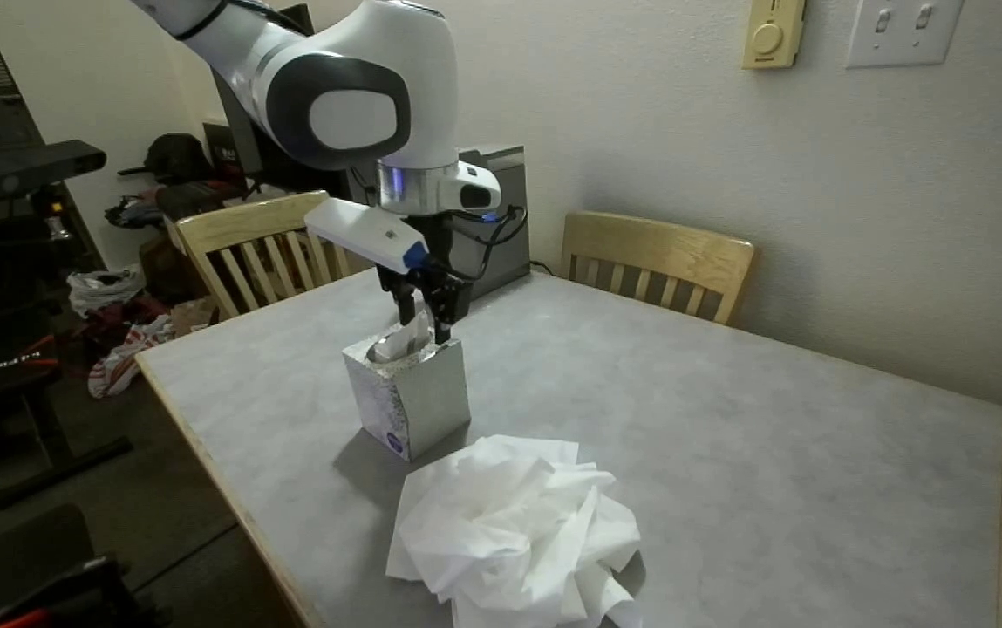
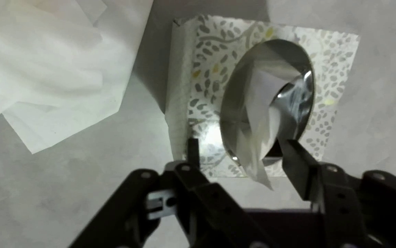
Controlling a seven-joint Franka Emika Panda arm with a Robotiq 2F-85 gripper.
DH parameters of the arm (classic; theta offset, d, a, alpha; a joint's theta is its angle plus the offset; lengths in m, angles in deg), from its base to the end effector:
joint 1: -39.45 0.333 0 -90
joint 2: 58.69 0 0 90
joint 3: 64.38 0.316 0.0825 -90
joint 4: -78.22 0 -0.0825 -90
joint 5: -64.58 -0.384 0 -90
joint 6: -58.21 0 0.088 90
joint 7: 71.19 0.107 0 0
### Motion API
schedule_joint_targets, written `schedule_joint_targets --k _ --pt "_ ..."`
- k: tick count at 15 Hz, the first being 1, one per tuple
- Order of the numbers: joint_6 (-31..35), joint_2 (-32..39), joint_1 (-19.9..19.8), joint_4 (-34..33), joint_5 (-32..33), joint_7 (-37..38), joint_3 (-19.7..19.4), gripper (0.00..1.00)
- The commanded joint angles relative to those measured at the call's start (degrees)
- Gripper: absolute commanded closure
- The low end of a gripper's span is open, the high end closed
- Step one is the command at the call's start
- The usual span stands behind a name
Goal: Remove the tissue out of the tissue box and put it on the table
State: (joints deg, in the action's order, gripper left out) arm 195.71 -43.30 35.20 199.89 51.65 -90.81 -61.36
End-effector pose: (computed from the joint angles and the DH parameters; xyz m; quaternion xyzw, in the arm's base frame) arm 0.5743 -0.0111 0.2849 -0.9936 -0.0761 -0.0185 0.0813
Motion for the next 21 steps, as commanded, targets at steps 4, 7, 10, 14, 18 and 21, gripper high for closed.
schedule_joint_targets --k 4,7,10,14,18,21 --pt "-0.2 -1.1 -0.4 0.5 -0.3 1.1 -0.2 0.43" --pt "-0.2 -1.0 -0.5 0.4 -0.5 1.0 -0.2 0.63" --pt "-0.2 -1.0 -0.5 0.3 -0.4 1.1 -0.3 0.84" --pt "-0.3 -1.4 -0.4 0.4 -0.1 1.1 -0.4 1.00" --pt "-0.5 -2.0 -0.2 0.4 0.2 1.2 -0.3 1.00" --pt "-0.5 -2.6 0.1 0.5 0.6 1.3 -0.4 1.00"
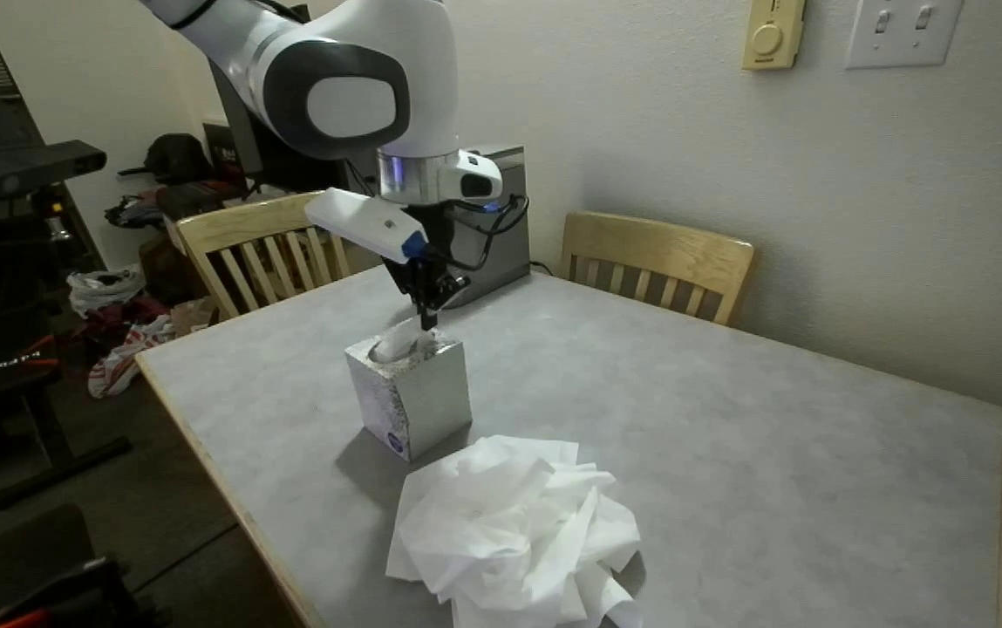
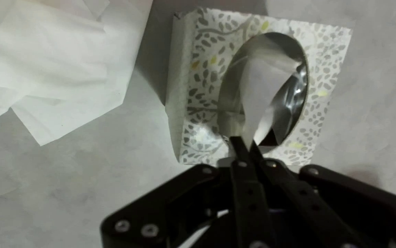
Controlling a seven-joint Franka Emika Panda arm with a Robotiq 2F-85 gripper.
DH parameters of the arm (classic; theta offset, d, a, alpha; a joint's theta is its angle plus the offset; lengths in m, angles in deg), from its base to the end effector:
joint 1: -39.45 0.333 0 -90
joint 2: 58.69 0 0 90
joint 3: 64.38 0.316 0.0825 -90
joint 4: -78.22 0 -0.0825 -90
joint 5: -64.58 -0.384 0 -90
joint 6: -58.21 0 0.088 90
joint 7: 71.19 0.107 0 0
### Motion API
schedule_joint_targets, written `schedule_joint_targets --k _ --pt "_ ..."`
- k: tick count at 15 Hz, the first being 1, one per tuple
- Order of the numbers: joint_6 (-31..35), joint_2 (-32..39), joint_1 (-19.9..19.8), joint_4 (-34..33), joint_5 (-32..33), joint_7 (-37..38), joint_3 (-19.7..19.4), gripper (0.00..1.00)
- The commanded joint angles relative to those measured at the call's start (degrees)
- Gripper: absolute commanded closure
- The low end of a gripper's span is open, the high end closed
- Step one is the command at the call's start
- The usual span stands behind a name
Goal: Remove the tissue out of the tissue box and put it on the table
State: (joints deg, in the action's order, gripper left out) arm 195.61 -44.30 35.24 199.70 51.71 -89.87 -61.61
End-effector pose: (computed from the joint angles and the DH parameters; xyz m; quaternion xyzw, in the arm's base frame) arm 0.5759 -0.0132 0.2961 -0.9942 -0.0675 -0.0273 0.0794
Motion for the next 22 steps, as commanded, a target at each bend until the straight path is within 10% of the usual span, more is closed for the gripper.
schedule_joint_targets --k 1,22 --pt "-0.5 -1.9 0.1 0.8 0.6 0.3 -0.1 1.00" --pt "-1.8 -13.1 2.5 -2.0 4.0 0.6 -0.7 1.00"
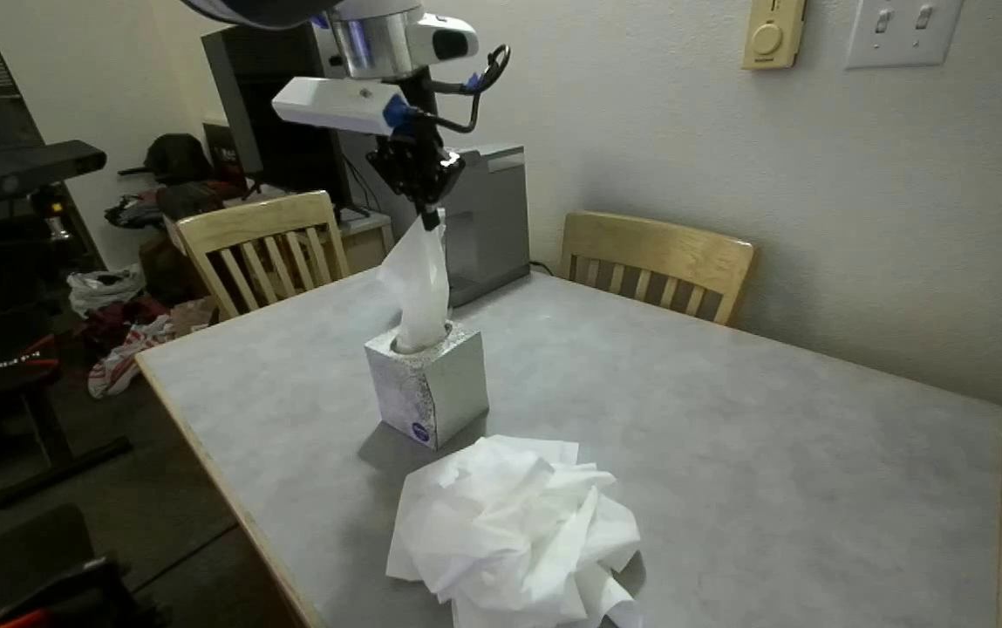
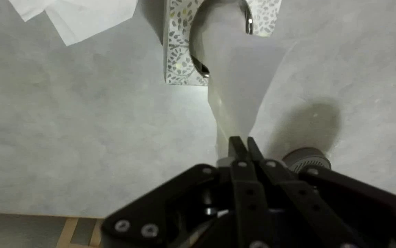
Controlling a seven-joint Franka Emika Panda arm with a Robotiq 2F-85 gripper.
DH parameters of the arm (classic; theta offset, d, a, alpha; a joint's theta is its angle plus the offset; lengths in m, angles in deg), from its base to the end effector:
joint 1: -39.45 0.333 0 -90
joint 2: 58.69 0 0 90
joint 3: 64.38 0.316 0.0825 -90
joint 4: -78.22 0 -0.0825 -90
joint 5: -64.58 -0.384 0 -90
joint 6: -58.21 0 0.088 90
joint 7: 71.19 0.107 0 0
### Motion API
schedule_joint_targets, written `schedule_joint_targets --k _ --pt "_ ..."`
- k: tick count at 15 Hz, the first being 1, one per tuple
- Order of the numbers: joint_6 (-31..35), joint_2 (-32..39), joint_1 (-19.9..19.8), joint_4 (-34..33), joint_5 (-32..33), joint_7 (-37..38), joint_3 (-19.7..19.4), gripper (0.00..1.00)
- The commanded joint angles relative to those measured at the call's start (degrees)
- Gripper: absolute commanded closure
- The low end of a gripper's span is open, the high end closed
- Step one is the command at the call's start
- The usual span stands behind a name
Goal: Remove the tissue out of the tissue box and put it on the table
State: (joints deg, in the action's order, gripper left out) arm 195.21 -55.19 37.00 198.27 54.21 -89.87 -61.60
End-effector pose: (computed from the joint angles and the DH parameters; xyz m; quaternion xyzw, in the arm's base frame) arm 0.5778 0.0046 0.4165 -0.9851 -0.1055 -0.1263 0.0509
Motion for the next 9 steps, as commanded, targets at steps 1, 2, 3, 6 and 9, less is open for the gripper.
schedule_joint_targets --k 1,2,3,6,9 --pt "-1.3 -3.0 0.8 -0.8 1.7 0.4 -0.8 1.00" --pt "-1.2 -3.6 0.9 -1.1 2.1 0.4 -0.9 1.00" --pt "-1.0 -4.1 0.9 -1.3 2.4 0.1 -0.9 1.00" --pt "-0.4 -5.1 0.7 -2.3 4.1 -0.5 -1.5 1.00" --pt "0.1 -5.7 0.3 -3.5 5.7 -0.6 -2.4 1.00"
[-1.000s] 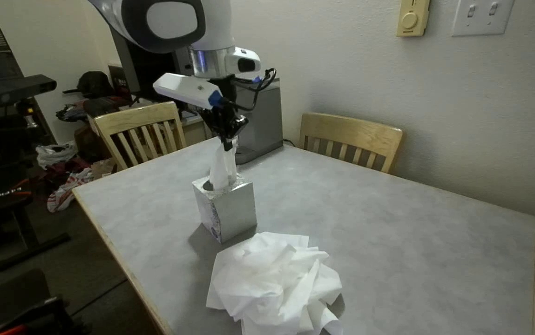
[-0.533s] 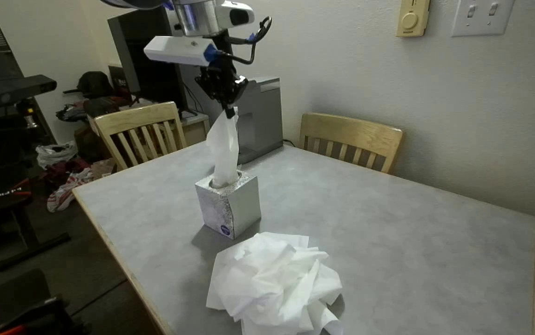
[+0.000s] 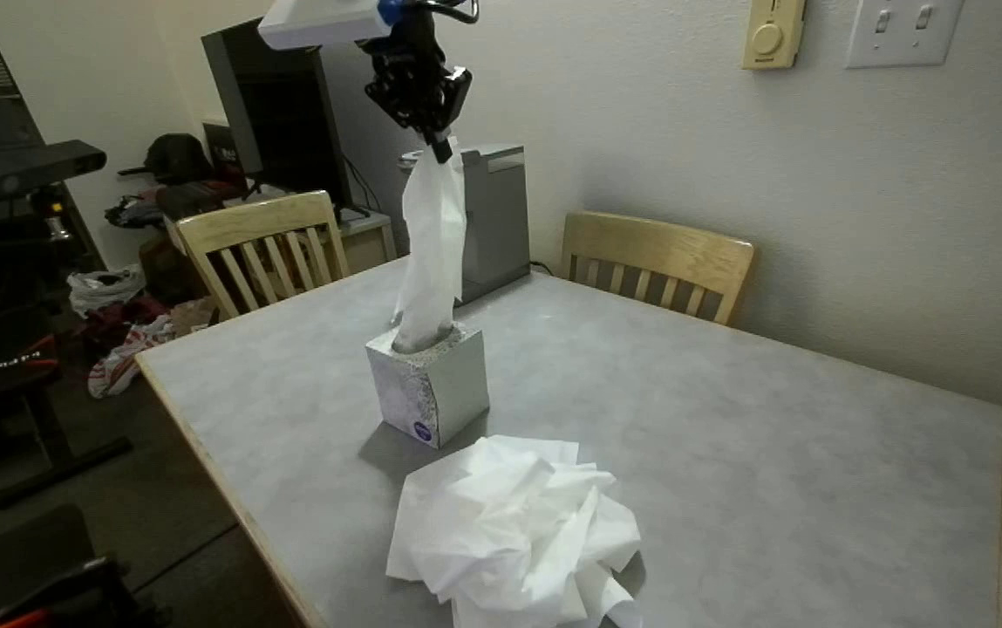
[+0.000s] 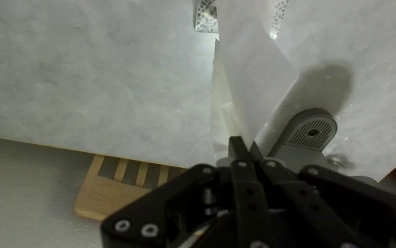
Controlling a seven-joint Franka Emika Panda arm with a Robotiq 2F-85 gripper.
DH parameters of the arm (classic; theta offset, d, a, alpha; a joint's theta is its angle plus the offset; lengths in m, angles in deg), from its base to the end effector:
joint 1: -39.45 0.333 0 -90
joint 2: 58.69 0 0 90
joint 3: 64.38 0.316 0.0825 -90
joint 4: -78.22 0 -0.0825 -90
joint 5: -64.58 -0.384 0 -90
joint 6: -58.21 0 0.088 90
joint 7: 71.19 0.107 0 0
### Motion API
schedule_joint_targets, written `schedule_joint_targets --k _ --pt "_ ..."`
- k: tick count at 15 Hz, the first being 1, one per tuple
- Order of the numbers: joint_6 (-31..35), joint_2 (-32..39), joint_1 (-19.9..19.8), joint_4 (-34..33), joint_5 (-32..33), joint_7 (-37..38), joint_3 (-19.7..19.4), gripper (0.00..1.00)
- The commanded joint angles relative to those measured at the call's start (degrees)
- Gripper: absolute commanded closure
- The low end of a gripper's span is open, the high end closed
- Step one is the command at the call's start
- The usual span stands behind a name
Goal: Remove the tissue out of the tissue box and put it on the table
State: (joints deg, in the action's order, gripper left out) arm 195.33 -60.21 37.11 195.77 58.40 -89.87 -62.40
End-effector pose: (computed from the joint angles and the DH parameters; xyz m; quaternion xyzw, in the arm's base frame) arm 0.5760 -0.0026 0.4886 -0.9743 -0.1246 -0.1873 0.0120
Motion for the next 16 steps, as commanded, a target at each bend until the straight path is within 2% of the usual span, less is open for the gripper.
schedule_joint_targets --k 1,10,16 --pt "0.2 -0.7 0.1 -1.4 1.9 -0.5 -2.0 1.00" --pt "0.0 -1.1 -1.1 -2.7 6.4 -0.4 -5.8 1.00" --pt "0.4 -1.0 -3.8 -1.0 8.1 0.8 -9.6 1.00"
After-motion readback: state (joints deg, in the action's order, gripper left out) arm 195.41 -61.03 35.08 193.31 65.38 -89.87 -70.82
